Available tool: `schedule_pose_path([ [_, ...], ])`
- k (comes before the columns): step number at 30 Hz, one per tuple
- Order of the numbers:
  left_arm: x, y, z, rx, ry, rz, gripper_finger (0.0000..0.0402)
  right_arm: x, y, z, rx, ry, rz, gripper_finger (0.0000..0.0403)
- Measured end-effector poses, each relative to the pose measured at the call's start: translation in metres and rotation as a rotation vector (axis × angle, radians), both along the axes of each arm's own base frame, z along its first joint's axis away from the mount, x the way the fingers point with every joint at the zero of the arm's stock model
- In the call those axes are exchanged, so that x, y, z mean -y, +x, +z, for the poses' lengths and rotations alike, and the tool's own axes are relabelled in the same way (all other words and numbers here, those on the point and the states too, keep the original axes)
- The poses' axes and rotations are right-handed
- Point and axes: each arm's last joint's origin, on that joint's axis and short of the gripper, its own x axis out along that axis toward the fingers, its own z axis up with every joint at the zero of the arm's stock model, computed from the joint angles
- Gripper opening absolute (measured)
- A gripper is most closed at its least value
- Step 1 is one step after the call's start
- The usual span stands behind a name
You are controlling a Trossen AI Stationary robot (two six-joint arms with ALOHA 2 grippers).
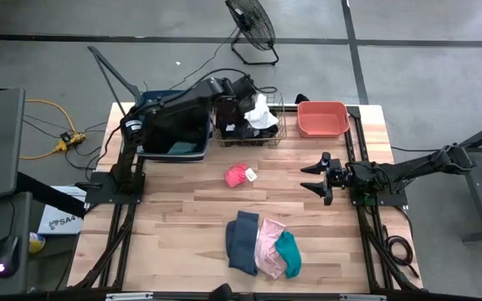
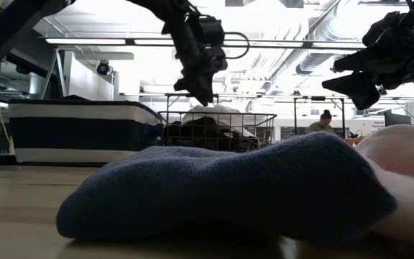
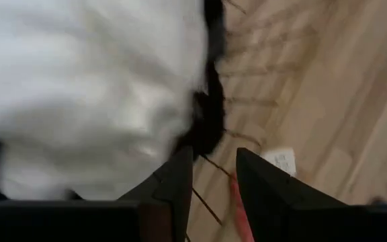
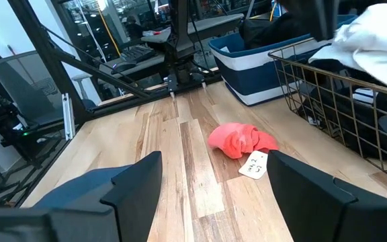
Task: Pick & Place Cloths
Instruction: Put the orange sock into the orange bin
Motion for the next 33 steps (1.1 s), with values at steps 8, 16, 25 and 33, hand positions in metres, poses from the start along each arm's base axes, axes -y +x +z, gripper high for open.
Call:
schedule_pose_path([
  [8, 0.028, -0.001, 0.012, -0.126, 0.094, -0.080, 0.0113, 0.000, 0.000, 0.000, 0.000, 0.000, 0.000, 0.0260],
  [16, 0.069, -0.003, 0.017, -0.208, 0.137, -0.231, 0.0113, 0.000, 0.000, 0.000, 0.000, 0.000, 0.000, 0.0260],
  [25, 0.119, -0.004, -0.015, -0.302, 0.163, -0.315, 0.0113, 0.000, 0.000, 0.000, 0.000, 0.000, 0.000, 0.0260],
  [33, 0.154, -0.022, -0.054, -0.231, 0.175, -0.304, 0.0113, 0.000, 0.000, 0.000, -0.001, 0.000, 0.000, 0.0260],
])
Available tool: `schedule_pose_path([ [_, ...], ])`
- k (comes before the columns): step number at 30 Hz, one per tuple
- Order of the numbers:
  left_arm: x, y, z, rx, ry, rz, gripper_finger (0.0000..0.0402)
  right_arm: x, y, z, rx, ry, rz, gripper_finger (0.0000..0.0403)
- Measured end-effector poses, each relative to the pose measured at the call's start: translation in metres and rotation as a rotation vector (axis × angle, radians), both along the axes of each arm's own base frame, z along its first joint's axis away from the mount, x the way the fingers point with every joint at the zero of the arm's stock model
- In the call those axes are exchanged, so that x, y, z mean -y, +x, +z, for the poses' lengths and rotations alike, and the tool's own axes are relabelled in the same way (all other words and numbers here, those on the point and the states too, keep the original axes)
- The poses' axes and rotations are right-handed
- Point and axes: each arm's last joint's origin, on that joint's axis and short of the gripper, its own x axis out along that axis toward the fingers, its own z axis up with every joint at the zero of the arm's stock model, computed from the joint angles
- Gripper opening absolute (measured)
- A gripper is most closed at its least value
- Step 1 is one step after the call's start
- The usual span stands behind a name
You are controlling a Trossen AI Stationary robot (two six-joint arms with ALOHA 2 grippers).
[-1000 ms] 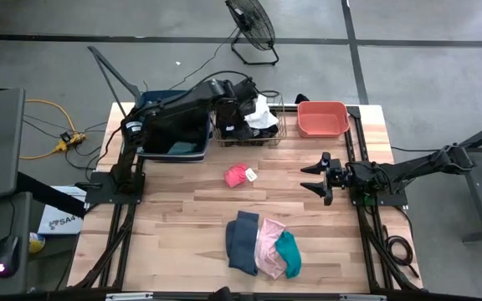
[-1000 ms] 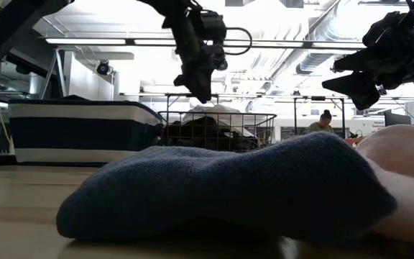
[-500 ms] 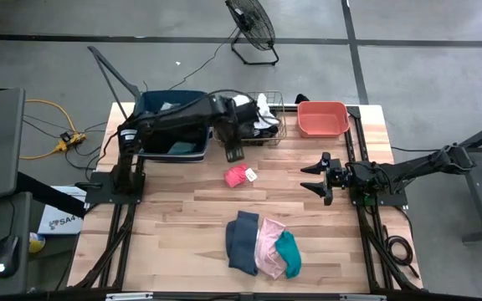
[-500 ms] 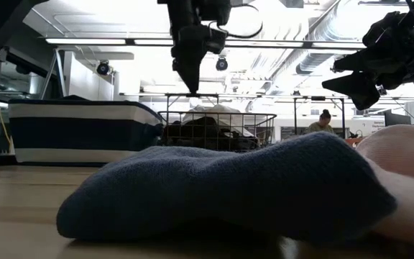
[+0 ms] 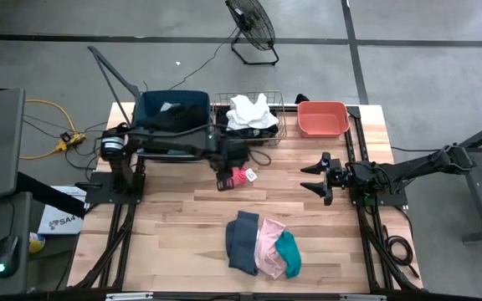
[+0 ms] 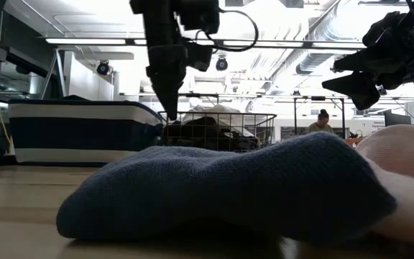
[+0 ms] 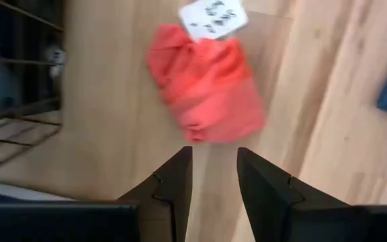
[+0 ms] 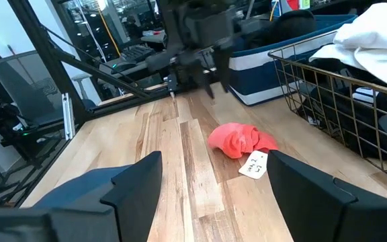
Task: Pick & Place Cloths
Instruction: Put the orange sock into the orange bin
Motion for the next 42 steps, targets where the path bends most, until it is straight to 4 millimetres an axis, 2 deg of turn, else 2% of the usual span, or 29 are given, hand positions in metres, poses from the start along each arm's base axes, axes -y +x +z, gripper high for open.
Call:
schedule_pose_path([
  [6, 0.020, -0.011, -0.014, 0.108, 0.012, 0.023, 0.0113, 0.000, 0.000, 0.000, 0.000, 0.000, 0.000, 0.0260],
  [11, 0.028, -0.016, -0.027, 0.100, 0.050, 0.081, 0.0113, 0.000, 0.000, 0.000, 0.000, 0.000, 0.000, 0.0260],
  [18, 0.029, -0.017, -0.048, 0.170, 0.049, 0.182, 0.0113, 0.000, 0.000, 0.000, 0.001, 0.000, 0.000, 0.0260],
  [26, 0.029, -0.014, -0.048, 0.232, 0.025, 0.253, 0.0117, 0.000, 0.000, 0.000, 0.001, 0.000, 0.000, 0.0260],
  [30, 0.028, -0.014, -0.048, 0.236, 0.026, 0.290, 0.0151, 0.000, 0.000, 0.000, 0.001, 0.000, 0.000, 0.0260],
  [37, 0.027, -0.013, -0.054, 0.219, 0.045, 0.335, 0.0255, 0.000, 0.000, 0.000, 0.001, 0.000, 0.000, 0.0260],
  [42, 0.028, -0.010, -0.061, 0.206, 0.019, 0.335, 0.0281, 0.000, 0.000, 0.000, 0.000, 0.000, 0.000, 0.0260],
])
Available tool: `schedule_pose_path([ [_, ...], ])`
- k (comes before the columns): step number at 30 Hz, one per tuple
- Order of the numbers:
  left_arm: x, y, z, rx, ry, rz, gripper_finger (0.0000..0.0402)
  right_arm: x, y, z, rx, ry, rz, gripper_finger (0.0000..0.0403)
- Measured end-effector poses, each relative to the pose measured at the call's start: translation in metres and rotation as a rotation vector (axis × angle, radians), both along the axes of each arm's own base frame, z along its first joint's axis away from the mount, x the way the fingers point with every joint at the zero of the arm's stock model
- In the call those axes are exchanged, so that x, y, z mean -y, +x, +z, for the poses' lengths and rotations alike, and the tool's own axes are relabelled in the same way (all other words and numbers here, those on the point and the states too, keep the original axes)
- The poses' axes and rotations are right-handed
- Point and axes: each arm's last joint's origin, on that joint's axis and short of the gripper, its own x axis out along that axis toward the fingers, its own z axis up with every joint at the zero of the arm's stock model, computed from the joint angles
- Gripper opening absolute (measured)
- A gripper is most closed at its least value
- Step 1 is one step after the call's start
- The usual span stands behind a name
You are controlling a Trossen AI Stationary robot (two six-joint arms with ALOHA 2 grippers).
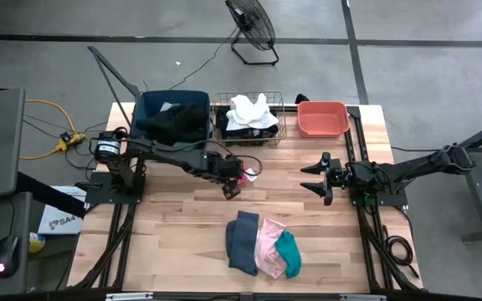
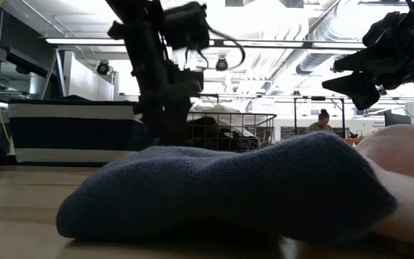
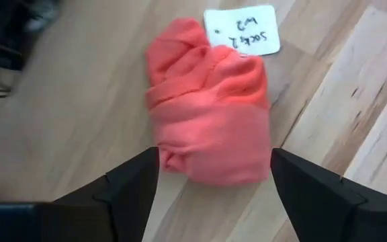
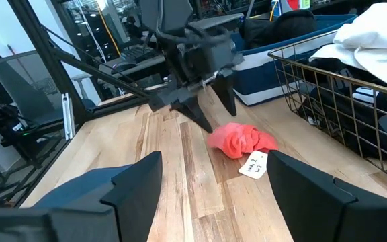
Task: Pick & Place Cloths
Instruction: Put the orange sock into the orange bin
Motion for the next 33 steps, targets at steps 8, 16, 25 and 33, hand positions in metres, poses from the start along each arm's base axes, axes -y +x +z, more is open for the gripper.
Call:
schedule_pose_path([
  [8, 0.000, 0.009, -0.031, -0.062, -0.019, 0.001, 0.0282, 0.000, 0.000, 0.000, -0.004, 0.000, 0.000, 0.0260],
  [16, 0.000, 0.013, -0.035, -0.055, -0.012, -0.008, 0.0213, 0.000, 0.000, 0.000, -0.002, 0.000, 0.000, 0.0260],
  [25, 0.000, 0.012, -0.036, -0.070, 0.006, -0.051, 0.0026, 0.000, 0.000, 0.000, -0.001, 0.000, 0.000, 0.0260],
  [33, 0.007, 0.012, -0.034, -0.077, 0.035, -0.126, 0.0023, 0.000, 0.000, 0.000, -0.001, 0.000, 0.000, 0.0260],
])
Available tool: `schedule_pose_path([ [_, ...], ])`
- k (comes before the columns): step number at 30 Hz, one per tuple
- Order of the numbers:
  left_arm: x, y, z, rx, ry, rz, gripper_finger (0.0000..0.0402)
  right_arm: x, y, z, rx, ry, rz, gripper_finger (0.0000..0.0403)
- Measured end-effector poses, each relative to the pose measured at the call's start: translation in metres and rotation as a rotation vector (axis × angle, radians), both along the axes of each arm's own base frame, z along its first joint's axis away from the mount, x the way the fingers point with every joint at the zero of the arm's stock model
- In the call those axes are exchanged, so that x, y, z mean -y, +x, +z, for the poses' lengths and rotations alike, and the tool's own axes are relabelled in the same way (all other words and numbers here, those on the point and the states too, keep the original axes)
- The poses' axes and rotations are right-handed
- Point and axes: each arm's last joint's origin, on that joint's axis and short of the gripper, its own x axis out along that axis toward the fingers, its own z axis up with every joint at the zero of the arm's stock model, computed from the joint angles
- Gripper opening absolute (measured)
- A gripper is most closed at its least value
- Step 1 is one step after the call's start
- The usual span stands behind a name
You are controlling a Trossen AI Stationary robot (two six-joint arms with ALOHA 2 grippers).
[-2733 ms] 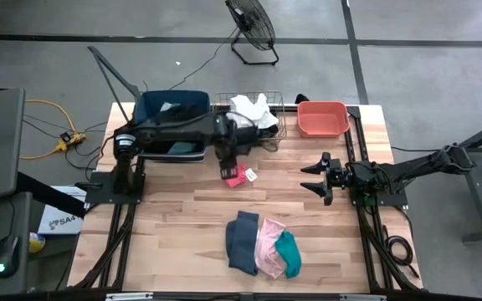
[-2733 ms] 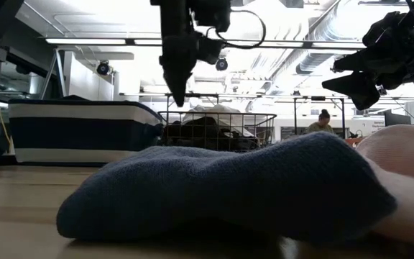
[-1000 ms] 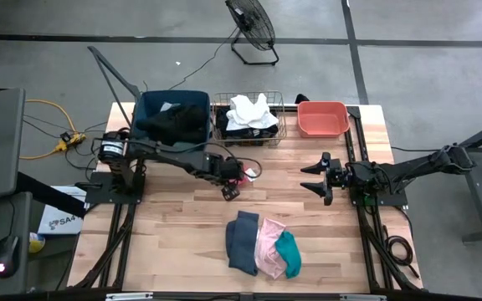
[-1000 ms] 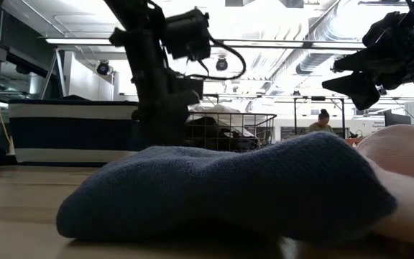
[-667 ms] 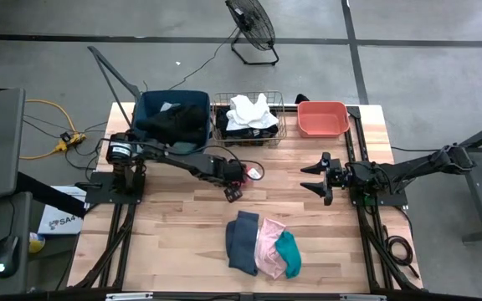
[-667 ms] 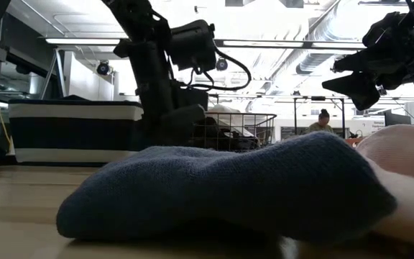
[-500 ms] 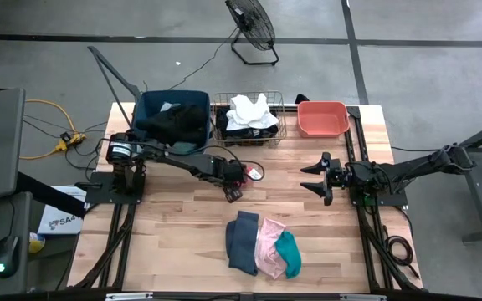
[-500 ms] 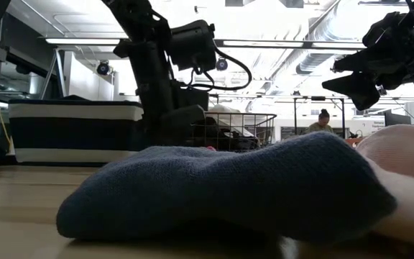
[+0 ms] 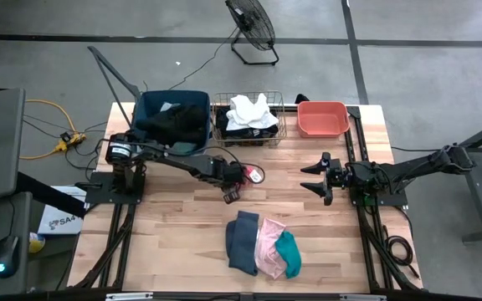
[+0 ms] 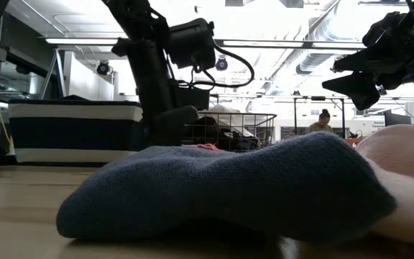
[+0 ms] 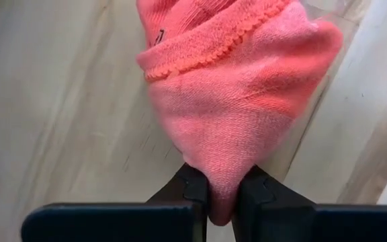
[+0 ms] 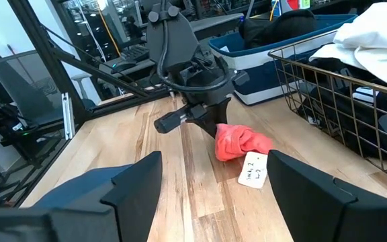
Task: Pick & Place Cloths
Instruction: Put the orange sock into the orange bin
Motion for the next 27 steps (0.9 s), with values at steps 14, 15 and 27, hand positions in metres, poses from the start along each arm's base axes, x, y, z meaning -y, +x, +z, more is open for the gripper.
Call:
schedule_pose_path([
  [14, 0.039, 0.006, 0.049, 0.278, 0.162, -0.176, 0.0023, 0.000, 0.000, 0.000, 0.000, 0.000, -0.001, 0.0260],
  [15, 0.039, 0.007, 0.050, 0.296, 0.165, -0.178, 0.0023, 0.000, 0.000, 0.000, 0.001, 0.000, -0.006, 0.0260],
  [27, 0.040, 0.021, 0.064, 0.477, 0.225, -0.233, 0.0023, 0.000, 0.000, 0.004, 0.041, 0.005, -0.012, 0.0260],
])
